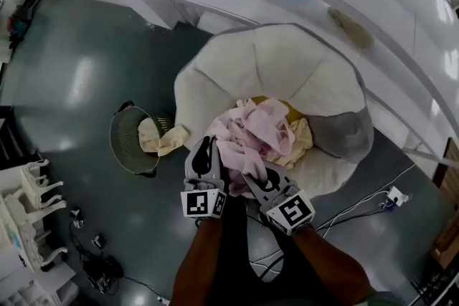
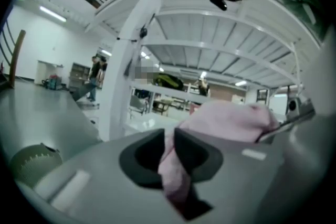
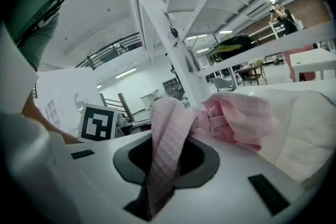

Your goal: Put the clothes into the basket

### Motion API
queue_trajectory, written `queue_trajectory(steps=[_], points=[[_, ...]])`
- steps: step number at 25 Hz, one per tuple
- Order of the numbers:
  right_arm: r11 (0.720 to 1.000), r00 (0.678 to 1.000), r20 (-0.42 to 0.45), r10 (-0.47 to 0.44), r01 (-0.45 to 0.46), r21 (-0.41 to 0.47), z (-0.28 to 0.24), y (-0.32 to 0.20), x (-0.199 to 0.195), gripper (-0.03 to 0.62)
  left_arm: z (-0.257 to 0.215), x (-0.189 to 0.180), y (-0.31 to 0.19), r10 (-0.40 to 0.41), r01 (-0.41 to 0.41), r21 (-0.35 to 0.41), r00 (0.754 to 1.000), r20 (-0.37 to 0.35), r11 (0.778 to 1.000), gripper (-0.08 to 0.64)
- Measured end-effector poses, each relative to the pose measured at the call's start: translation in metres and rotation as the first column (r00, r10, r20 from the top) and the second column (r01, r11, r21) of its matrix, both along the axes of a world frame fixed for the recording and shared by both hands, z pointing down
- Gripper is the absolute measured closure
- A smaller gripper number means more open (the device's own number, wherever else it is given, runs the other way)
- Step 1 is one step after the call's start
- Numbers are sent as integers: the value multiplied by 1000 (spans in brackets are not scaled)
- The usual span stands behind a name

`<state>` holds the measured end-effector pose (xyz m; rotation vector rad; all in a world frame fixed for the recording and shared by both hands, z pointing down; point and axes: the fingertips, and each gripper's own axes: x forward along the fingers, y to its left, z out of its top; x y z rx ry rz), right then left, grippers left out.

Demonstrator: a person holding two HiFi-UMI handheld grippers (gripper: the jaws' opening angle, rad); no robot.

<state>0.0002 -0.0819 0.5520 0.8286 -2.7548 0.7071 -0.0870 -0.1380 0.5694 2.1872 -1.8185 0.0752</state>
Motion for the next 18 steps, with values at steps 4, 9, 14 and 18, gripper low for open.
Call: queue_trajectory(steps=[4,9,14,18], points=[[995,997,52,-56,52,81,-70,-11,-38,523,-81,-39,-1,-29,25,92,999,45,995,505],[971,978,112,-177,155,182,-151,-9,-108,523,-167,-102,19,-101,82,178,990,102,981,506],[931,952,98,-288,255,260,-192,0,-190,523,-221,-184,38,-125,83,238,978,170,968,512],[908,929,133,-346,296,295,-211,7,-265,523,-234,-258,48,-177,128,268,970,168,955,512]])
